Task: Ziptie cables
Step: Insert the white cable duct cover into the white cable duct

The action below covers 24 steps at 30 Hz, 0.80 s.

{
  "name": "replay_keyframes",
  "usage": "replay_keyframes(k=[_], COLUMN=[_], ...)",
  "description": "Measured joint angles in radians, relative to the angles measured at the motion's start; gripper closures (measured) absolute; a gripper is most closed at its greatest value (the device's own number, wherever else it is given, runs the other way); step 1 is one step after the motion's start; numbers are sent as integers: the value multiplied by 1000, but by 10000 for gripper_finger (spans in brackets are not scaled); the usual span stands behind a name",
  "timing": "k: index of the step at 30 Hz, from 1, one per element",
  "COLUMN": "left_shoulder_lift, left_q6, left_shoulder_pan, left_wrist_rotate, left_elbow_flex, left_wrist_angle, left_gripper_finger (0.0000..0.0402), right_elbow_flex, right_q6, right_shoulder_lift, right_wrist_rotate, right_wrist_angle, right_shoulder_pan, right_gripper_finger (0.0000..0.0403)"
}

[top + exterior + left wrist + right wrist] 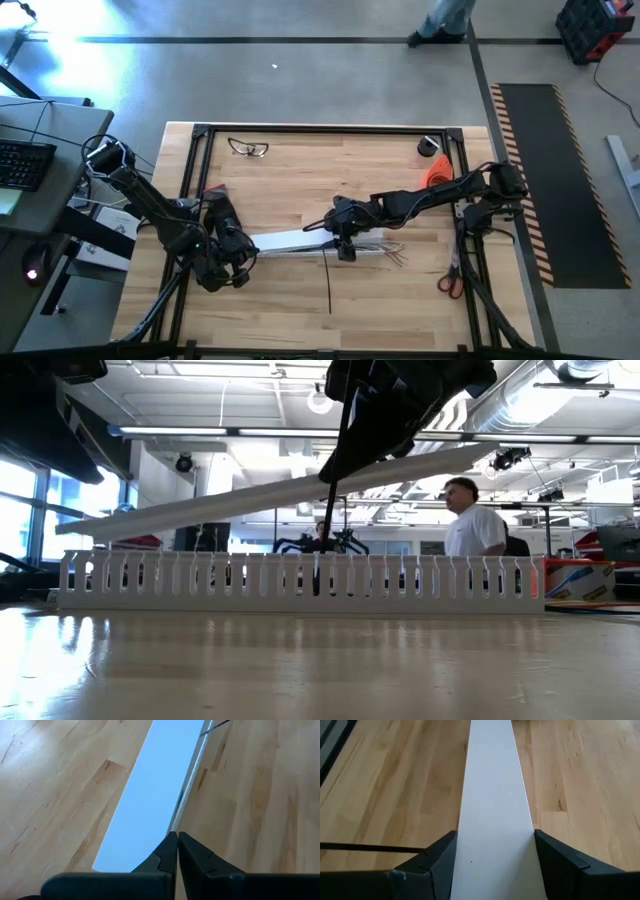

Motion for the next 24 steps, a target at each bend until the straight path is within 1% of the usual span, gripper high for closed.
replay_keyframes(k=[14,17,21,24], left_shoulder_lift=[0,0,0,0], left_q6=[0,1,-1,0], left_shoulder_pan=[0,1,3,3], left_wrist_rotate=[-17,-10,7,-1], left_elbow_flex=[-1,-51,-164,-227], left_wrist_angle=[2,90,283,382], left_gripper_finger=[402,402,402,402], right_elbow_flex=[0,0,0,0], right_q6=[4,4,4,6], right_shoulder_lift=[0,0,0,0], right_wrist_rotate=[-20,-20,-20,-26], right_wrist_angle=[-29,-29,-24,-22], right_shoulder_pan=[0,0,1,1], right_gripper_finger=[198,198,198,198])
